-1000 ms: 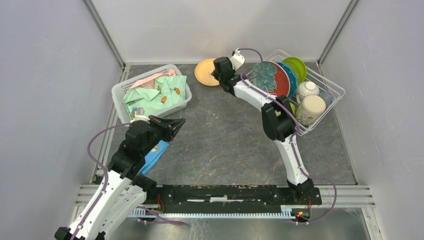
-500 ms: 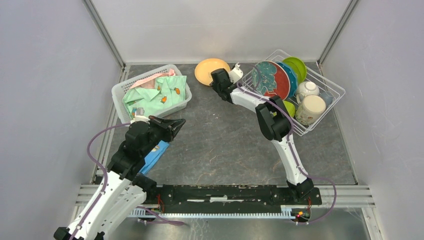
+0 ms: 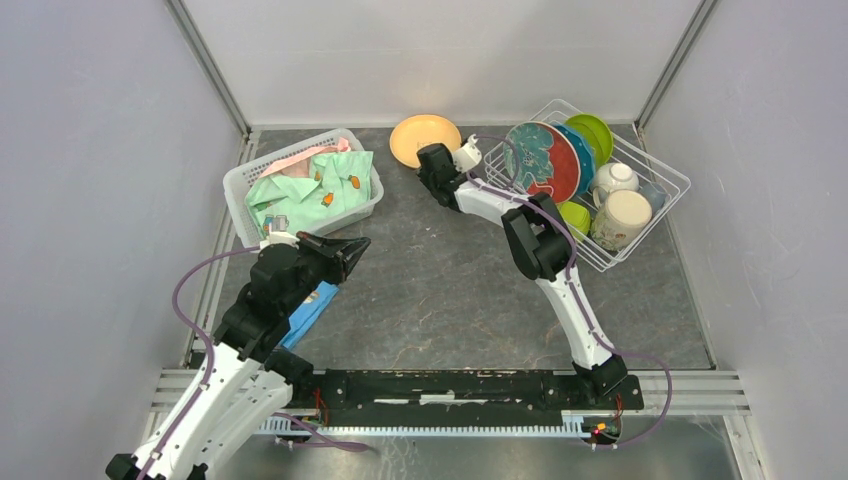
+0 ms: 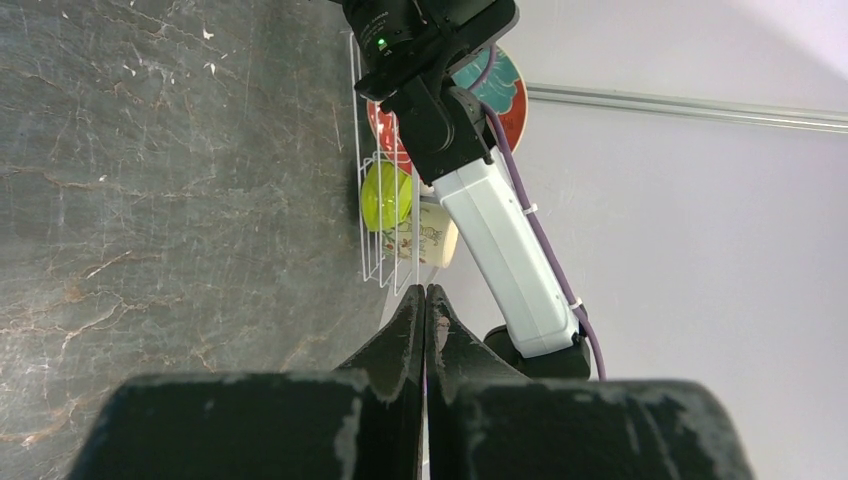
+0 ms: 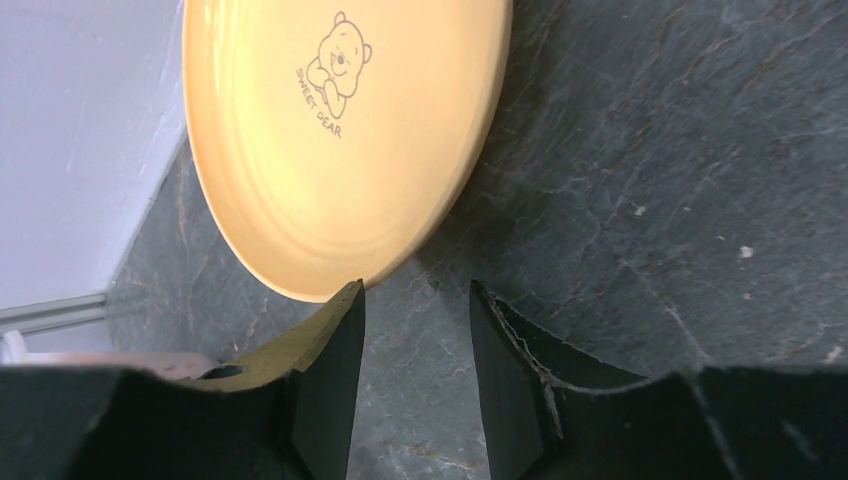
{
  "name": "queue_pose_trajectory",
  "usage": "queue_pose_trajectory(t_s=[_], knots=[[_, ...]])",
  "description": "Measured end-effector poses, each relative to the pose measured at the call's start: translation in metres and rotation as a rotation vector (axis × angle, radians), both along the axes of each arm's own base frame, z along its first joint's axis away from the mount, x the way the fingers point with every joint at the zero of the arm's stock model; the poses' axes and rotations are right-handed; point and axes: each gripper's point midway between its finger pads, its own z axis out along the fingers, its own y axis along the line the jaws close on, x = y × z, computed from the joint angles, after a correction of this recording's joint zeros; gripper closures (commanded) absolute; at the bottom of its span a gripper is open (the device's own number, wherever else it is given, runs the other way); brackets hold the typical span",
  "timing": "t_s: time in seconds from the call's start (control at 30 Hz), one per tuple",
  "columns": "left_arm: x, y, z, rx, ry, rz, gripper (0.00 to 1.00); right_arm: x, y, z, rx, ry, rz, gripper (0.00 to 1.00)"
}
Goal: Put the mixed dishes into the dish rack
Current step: Pick up the plate from the corner of the board.
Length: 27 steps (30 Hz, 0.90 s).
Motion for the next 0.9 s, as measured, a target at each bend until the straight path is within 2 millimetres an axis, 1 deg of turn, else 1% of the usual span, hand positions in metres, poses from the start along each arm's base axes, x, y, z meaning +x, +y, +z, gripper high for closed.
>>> queue_pose_trajectory(t_s=[0.17, 0.33, 0.57, 0.77, 0.9], knots=[[0.001, -0.001, -0.002, 0.004, 0.005, 0.000, 0.98, 0.006, 0.004, 0.004, 0.043, -0.042, -0.011, 0.50], [0.002, -0.001, -0.004, 0.008, 0.013, -0.001, 0.98, 0.006, 0.002, 0.001, 0.097, -0.061, -0.048, 0.49], [0.002, -0.002, -0.005, 0.010, 0.016, -0.001, 0.98, 0.009, 0.006, 0.008, 0.168, -0.072, -0.076, 0.50], [0.002, -0.002, -0.005, 0.010, 0.017, -0.001, 0.98, 0.018, 0.008, 0.017, 0.218, -0.087, -0.102, 0.51], [0.002, -0.002, -0.006, 0.011, 0.019, -0.001, 0.98, 0.019, 0.008, 0.016, 0.228, -0.080, -0.112, 0.51]])
